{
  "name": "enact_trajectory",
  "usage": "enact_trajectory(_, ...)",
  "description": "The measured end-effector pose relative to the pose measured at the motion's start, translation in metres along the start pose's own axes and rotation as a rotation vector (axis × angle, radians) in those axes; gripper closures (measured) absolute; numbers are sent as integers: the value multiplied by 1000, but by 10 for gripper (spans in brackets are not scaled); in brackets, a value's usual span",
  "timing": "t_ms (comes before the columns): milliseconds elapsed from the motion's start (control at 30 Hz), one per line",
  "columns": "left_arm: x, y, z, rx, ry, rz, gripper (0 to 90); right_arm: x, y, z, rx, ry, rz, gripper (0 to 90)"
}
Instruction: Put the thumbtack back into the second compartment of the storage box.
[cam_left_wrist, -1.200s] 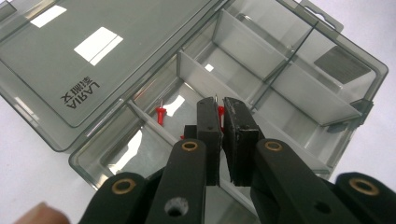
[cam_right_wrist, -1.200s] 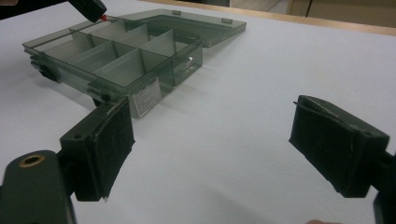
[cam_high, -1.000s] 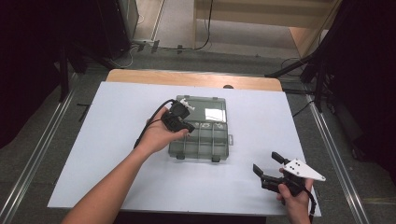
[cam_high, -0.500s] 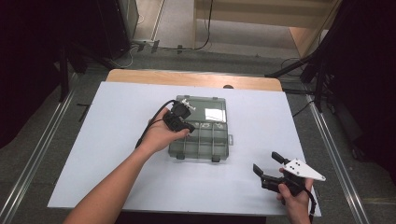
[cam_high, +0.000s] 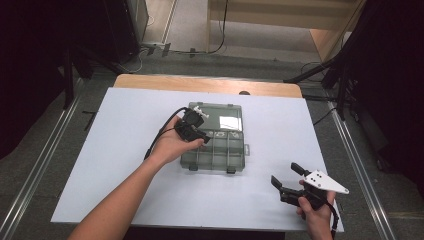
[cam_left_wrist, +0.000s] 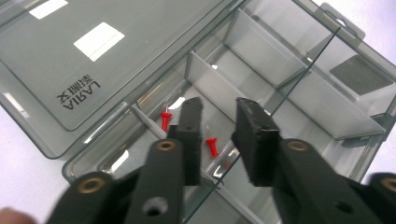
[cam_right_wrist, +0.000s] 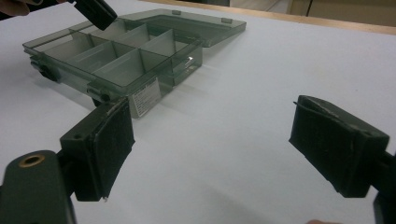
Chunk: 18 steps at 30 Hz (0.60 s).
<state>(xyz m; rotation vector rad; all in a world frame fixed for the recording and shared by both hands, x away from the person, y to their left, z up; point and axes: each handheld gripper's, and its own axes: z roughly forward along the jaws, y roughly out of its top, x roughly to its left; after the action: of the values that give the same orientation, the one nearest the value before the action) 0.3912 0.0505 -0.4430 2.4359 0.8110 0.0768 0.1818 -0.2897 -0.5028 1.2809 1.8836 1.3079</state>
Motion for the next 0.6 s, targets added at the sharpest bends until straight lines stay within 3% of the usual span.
enact_trajectory(33,0,-1,-1,-6,-1,-4,587,0,0,0,0,0,0,140)
enact_trajectory(67,1,-1,-1,-9,-1,-8,587,0,0,0,0,0,1,140)
enact_trajectory(100,2,-1,-2,-13,-11,-11,512,0,0,1,1,1,2,140)
enact_trajectory(167,3,-2,-3,-29,-18,-22,475,0,1,2,-2,4,-4,140)
enact_trajectory(233,5,-3,-6,-52,-26,-40,359,1,1,3,1,5,-5,140)
enact_trajectory(300,6,-3,-7,-61,-27,-45,324,1,1,2,1,5,-8,140)
enact_trajectory(333,7,-4,-8,-67,-27,-45,278,1,1,2,2,5,-8,140)
enact_trajectory(367,9,-5,-10,-79,-46,-56,148,2,1,1,1,5,-7,140)
enact_trajectory(433,11,-6,-12,-87,-44,-61,120,2,1,1,0,5,-6,139)
enact_trajectory(467,11,-6,-12,-89,-45,-65,29,1,1,1,-3,2,-11,140)
enact_trajectory(600,16,-7,-17,-111,-46,-80,0,2,1,0,0,0,-10,140)
